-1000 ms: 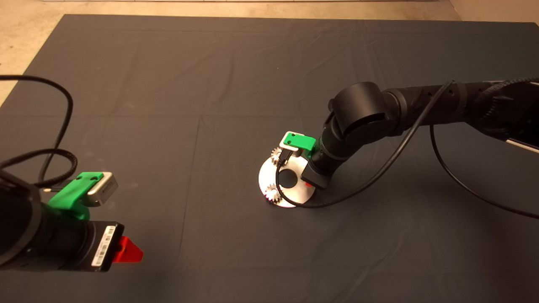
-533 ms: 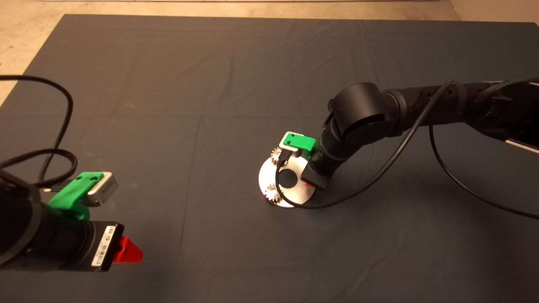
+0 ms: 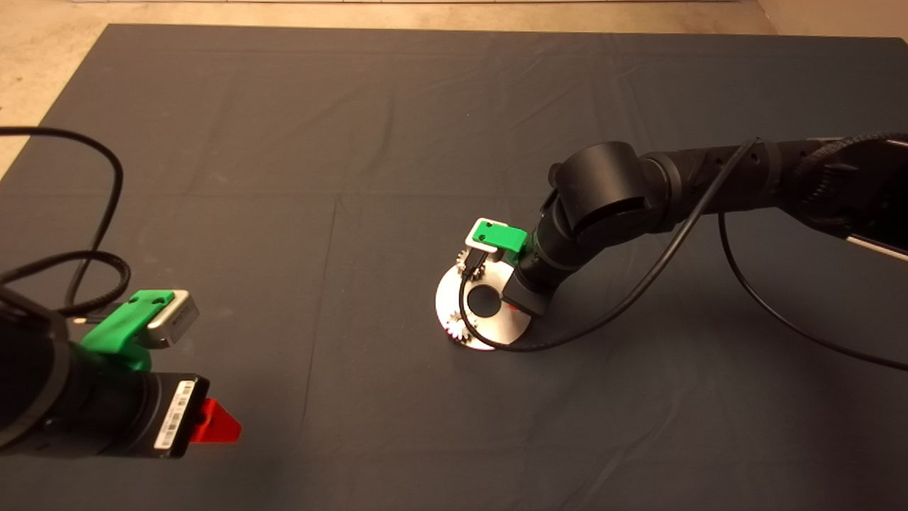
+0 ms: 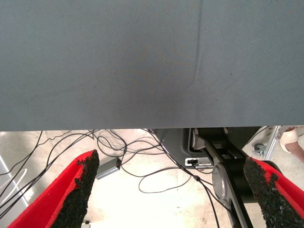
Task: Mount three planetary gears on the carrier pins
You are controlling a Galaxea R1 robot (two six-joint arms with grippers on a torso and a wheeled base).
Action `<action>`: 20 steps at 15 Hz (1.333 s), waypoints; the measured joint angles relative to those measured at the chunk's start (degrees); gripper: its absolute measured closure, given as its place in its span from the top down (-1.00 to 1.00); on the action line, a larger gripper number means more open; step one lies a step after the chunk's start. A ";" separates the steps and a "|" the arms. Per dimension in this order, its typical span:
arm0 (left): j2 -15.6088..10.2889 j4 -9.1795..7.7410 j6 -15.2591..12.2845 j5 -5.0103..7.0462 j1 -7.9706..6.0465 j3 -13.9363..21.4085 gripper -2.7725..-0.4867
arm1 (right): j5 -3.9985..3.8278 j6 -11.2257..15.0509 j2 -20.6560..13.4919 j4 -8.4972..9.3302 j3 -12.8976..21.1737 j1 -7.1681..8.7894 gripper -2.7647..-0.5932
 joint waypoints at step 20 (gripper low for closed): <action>0.00 -0.07 0.00 0.00 0.00 0.00 0.48 | 0.12 -0.05 -0.99 -0.22 0.96 -0.13 -0.56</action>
